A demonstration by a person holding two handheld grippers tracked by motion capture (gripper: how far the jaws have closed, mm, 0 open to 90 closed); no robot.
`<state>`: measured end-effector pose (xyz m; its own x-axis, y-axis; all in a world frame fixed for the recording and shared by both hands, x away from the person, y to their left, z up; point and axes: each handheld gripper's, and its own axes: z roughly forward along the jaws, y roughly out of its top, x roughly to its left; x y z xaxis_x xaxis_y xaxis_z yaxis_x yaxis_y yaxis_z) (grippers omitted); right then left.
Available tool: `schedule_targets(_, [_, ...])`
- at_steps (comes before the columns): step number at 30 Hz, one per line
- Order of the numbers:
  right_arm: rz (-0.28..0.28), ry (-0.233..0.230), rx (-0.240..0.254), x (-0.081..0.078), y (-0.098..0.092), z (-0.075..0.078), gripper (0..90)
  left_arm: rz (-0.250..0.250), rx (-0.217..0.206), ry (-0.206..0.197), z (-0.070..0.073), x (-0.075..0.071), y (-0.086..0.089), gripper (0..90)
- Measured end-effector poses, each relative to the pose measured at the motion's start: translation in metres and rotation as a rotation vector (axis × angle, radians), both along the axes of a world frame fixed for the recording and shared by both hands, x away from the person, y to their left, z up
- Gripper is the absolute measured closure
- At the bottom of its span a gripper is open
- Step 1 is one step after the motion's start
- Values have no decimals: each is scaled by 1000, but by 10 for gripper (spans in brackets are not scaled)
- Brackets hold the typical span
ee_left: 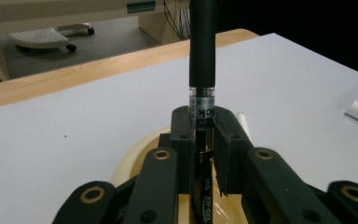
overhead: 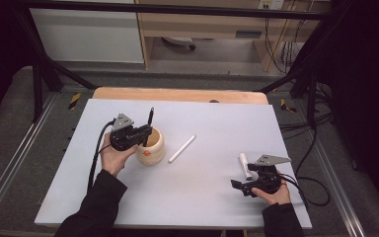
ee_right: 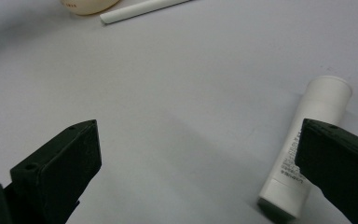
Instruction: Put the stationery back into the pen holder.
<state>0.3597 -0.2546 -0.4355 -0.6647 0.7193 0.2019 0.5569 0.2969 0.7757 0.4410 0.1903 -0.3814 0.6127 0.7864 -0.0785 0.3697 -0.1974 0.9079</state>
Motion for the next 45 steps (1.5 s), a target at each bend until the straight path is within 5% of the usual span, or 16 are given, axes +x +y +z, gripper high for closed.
schedule_targets(27, [-2, 5, -1, 0, 0, 0, 10, -17, 57, 70, -18, 1, -2, 732])
schedule_targets(45, [-3, 5, 0, 0, 0, 0, 10, -27, 98, 64, 20, -14, 5, 407])
